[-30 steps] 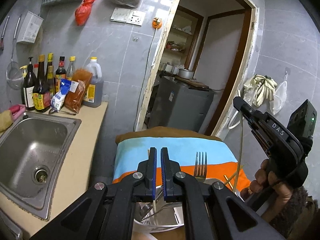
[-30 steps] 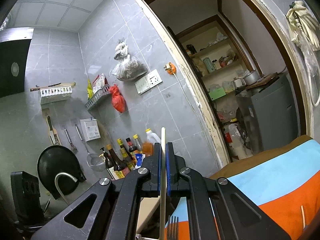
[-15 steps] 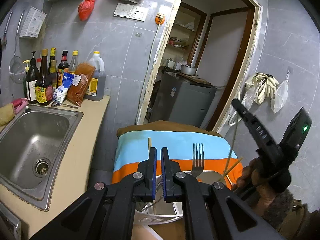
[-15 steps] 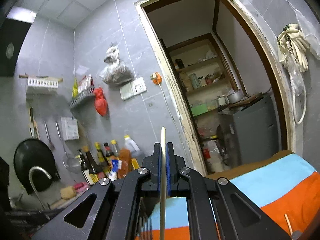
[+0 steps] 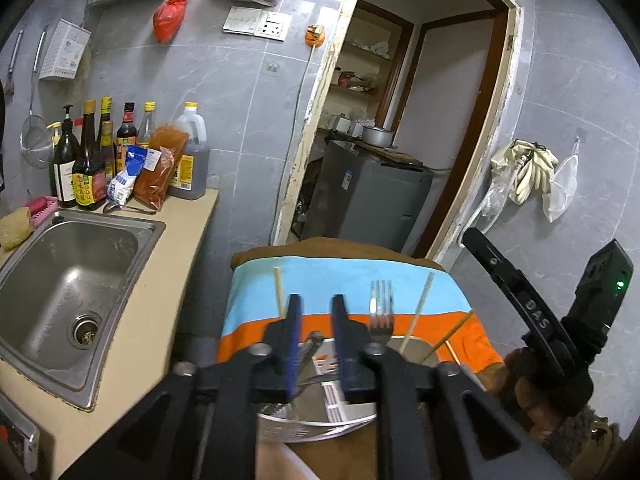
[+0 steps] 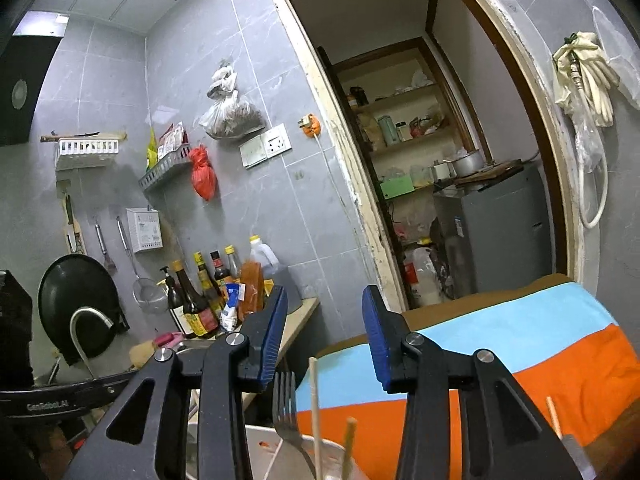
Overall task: Organize utensils
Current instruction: 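Open the right tool then the left tool to drop utensils into the caddy, then move both open tools back to the last chopstick and metal knife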
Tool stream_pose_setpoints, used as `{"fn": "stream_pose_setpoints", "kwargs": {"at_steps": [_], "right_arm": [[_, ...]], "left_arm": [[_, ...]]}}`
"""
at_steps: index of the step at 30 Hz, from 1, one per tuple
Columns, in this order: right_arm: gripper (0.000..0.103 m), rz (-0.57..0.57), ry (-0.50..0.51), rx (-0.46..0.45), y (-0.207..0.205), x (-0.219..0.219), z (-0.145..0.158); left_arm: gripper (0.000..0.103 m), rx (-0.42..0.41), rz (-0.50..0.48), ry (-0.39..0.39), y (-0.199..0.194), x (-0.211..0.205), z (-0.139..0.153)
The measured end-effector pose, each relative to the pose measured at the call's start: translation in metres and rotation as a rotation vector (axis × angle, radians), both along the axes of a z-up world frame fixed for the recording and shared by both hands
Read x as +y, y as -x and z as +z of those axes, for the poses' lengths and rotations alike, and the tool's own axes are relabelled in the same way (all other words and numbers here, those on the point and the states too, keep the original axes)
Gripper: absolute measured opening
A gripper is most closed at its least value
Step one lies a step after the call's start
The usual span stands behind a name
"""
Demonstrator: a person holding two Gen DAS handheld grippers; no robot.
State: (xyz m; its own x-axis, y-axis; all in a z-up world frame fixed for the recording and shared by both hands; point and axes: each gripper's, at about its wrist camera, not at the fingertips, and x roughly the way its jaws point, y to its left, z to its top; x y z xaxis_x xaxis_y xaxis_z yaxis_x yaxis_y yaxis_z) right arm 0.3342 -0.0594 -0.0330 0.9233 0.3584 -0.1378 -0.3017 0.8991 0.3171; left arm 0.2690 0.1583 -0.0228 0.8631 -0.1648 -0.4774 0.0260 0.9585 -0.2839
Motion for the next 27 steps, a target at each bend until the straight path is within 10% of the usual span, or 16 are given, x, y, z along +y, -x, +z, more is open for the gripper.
{"fn": "stream_pose_setpoints", "kwargs": {"at_steps": [14, 27], "right_arm": [[0.094, -0.121, 0.081, 0.015, 0.054, -0.095, 0.049], [0.101, -0.249, 0.156, 0.059, 0.076, -0.182, 0.058]], "left_arm": [[0.095, -0.093, 0.007, 0.027, 0.014, -0.064, 0.028], [0.102, -0.155, -0.059, -0.089, 0.010, -0.164, 0.038]]}}
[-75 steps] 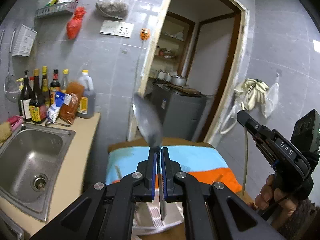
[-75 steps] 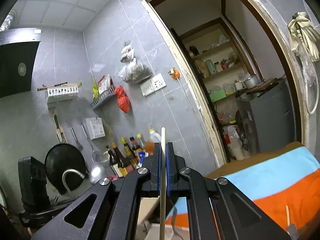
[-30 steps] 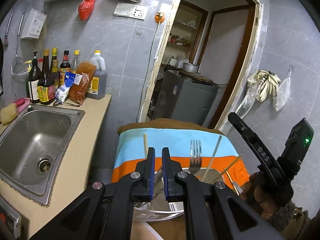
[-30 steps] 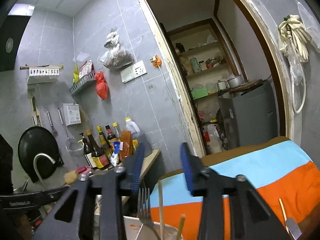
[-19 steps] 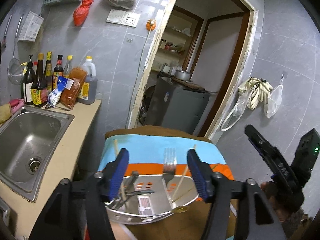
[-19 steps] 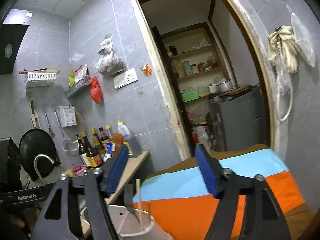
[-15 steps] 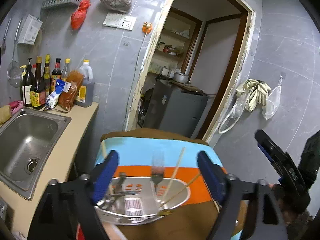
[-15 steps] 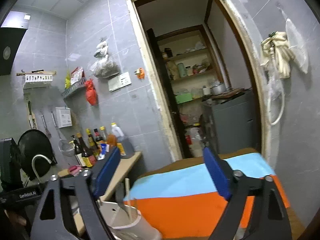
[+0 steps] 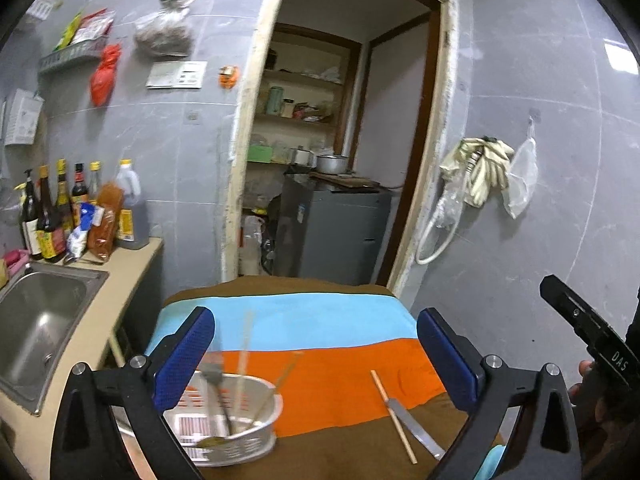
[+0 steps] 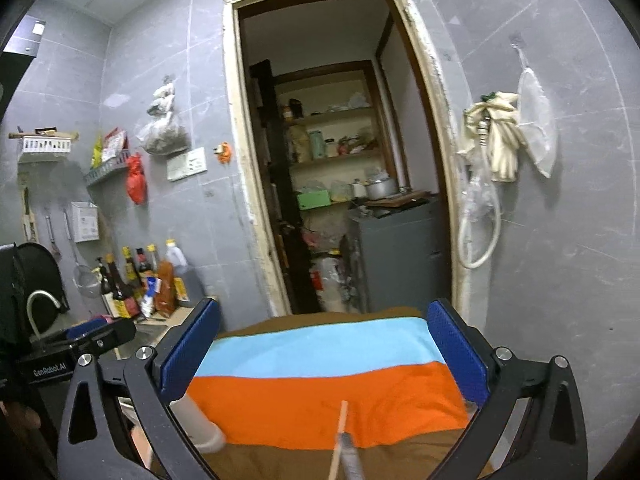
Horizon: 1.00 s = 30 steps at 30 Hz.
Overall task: Organize utensils
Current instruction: 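Move both open tools back to the last chopstick and metal knife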
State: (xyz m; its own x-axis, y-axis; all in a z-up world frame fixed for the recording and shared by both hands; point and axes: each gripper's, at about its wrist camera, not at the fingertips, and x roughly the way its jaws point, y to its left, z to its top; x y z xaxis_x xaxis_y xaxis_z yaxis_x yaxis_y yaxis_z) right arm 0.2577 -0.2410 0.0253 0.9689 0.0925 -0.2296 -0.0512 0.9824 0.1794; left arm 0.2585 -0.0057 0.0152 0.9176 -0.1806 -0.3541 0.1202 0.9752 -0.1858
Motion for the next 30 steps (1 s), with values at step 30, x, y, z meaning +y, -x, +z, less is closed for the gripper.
{"fn": "stream_pose_setpoints", "kwargs": {"at_steps": [30], "right_arm": [[0.101, 0.068, 0.052, 0.377, -0.027, -0.078, -0.157]], "left_arm": [[0.102, 0.267, -0.075, -0.056, -0.041, -0.102, -0.117]]}}
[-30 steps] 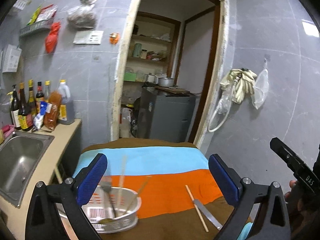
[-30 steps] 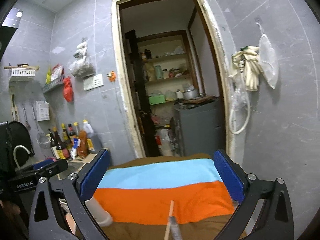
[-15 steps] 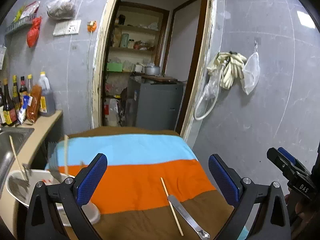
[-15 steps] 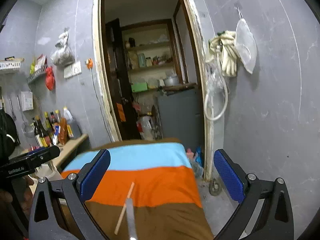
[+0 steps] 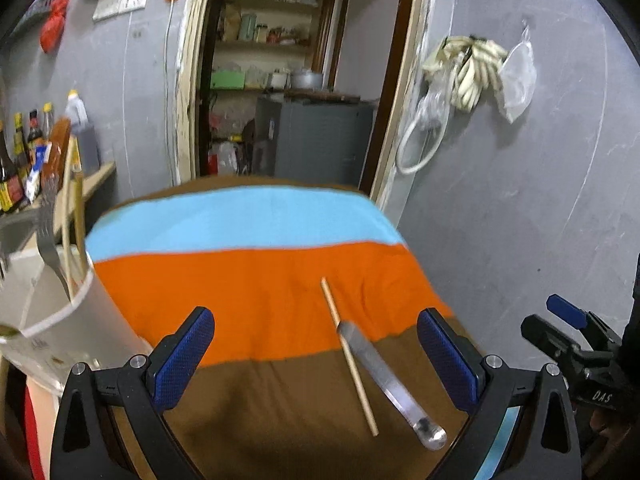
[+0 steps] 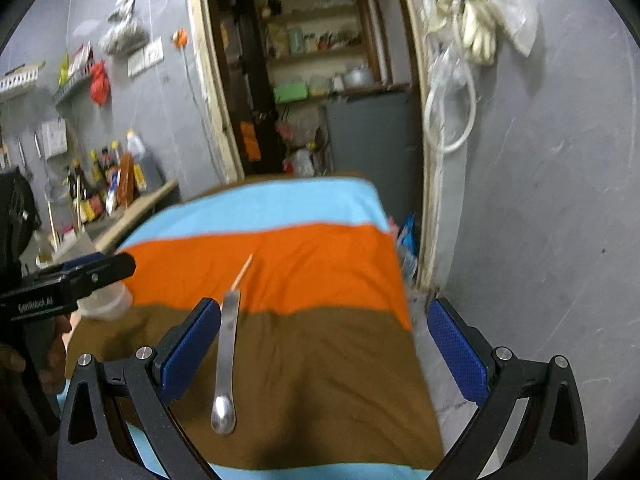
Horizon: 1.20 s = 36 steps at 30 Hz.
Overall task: Organize utensils
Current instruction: 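Move both open tools back to the last chopstick and metal knife, then grasp the flat metal knife with the right tool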
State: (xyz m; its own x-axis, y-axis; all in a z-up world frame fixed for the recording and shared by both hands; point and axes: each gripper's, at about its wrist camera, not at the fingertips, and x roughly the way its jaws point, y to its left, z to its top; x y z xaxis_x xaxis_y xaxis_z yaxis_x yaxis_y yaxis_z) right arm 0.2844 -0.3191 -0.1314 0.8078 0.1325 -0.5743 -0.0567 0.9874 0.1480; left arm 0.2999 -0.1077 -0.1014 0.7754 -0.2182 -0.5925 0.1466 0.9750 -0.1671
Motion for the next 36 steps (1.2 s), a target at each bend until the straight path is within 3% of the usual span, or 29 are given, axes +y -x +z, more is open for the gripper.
{"fn": "stream_pose_setpoints", "kwargs": {"at_steps": [9, 14, 27, 36], "right_arm": [[0.101, 0.122, 0.004, 0.169, -0.018, 0.026, -0.050], [0.101, 0.172, 0.045, 0.217, -0.022, 0.042, -0.064], [0.101, 0.229, 0.201, 0.288, -0.046, 0.078, -0.078], [0.101, 0.214, 0.190, 0.294, -0.075, 0.076, -0.078]], "left_arm": [[0.102, 0.173, 0.075, 0.000, -0.023, 0.011, -0.041], [0.102, 0.246, 0.115, 0.016, -0.029, 0.018, -0.056], [0.102, 0.292, 0.181, 0.043, -0.030, 0.029, -0.064], [0.102, 0.296, 0.172, 0.048, -0.032, 0.028, -0.062]]}}
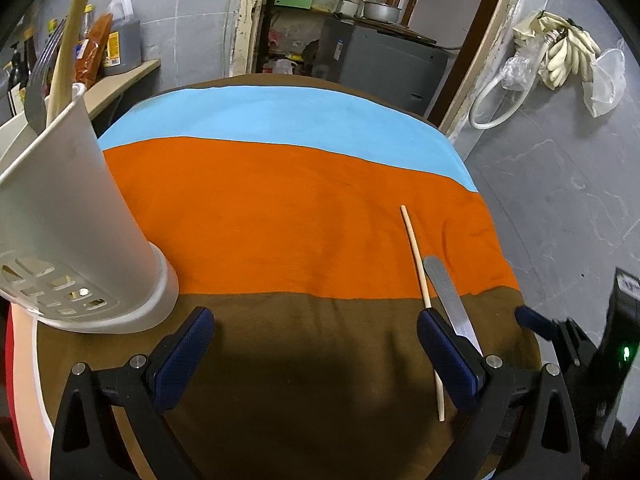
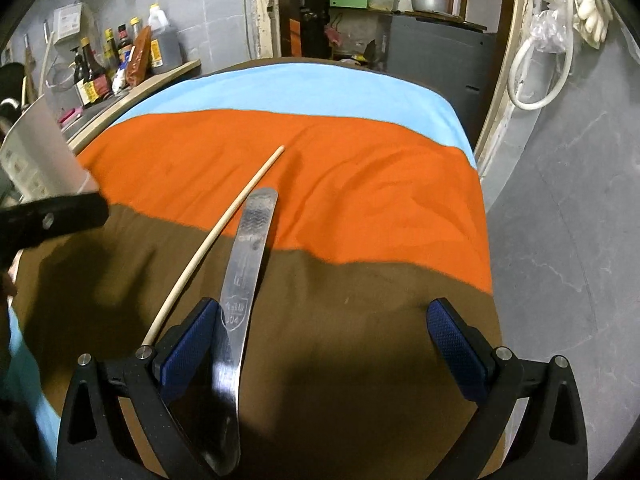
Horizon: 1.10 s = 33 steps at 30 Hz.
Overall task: Organize utensils
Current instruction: 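Grasp the flat metal knife with the right tool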
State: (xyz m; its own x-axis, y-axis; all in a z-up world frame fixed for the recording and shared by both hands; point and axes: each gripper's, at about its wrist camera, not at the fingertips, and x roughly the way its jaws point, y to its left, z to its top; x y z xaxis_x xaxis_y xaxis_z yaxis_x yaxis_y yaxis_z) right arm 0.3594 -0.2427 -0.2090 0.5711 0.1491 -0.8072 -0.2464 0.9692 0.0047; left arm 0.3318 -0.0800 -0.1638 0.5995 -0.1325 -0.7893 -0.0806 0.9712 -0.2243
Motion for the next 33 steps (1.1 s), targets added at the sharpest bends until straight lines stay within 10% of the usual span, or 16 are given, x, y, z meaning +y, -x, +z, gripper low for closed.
{"fn": "stream_pose_setpoints", "kwargs": {"at_steps": [7, 18, 33], "right_arm": [[0.100, -0.082, -0.042, 0.023, -0.033, -0.026, -0.010], [0.069, -0.085, -0.081, 0.031, -0.059, -0.043, -0.018], [0.026, -0.010, -0.115, 0.013, -0.085, -0.054, -0.016]], "left_arm": [[0.102, -0.011, -0.020, 0.009, -0.001, -0.002, 0.004], [0.098, -0.037, -0.106, 0.056, -0.018, -0.014, 0.005], [0.040, 0.031, -0.304, 0.087, -0.062, -0.062, -0.013]]}}
